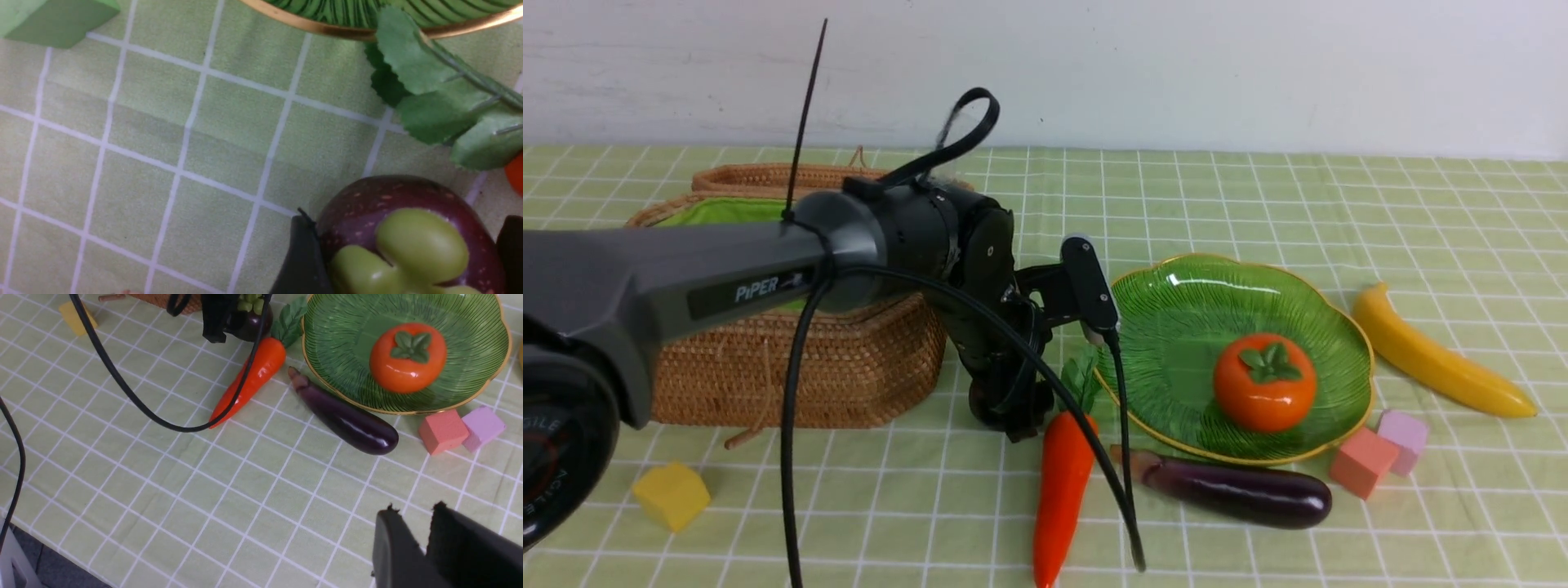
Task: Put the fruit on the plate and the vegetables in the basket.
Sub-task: Grab a mangosteen with your left arm and put it on the plate on the right, then use the right arm to grab a carrot and put it into the left basket
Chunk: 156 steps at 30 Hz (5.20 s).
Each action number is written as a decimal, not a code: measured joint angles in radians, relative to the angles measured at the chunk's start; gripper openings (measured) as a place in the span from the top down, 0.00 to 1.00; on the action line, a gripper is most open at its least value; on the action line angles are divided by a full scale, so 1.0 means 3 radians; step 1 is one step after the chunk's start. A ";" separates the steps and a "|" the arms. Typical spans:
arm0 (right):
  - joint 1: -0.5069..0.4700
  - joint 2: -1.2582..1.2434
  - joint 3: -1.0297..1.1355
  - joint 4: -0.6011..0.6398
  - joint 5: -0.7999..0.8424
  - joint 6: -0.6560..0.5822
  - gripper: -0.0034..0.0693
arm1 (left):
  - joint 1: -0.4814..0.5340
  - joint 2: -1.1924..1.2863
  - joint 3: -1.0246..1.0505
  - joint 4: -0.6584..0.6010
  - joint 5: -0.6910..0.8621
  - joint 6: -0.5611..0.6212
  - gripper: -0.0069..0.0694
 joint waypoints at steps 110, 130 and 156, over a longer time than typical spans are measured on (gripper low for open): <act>0.1296 0.4332 -0.1581 -0.0312 -0.0796 0.1788 0.41 | -0.0419 -0.5164 0.2163 -0.0848 0.0466 -0.2196 0.93; 0.1296 0.4784 -0.1726 -0.0424 -0.0875 0.2107 0.52 | -0.0419 -0.5164 0.2166 -0.0837 0.0563 -0.2099 0.93; 0.1297 0.4468 -0.3229 0.0143 -0.1176 -0.0211 0.57 | -0.0419 -0.5164 0.2172 0.0428 0.0107 -0.3104 0.93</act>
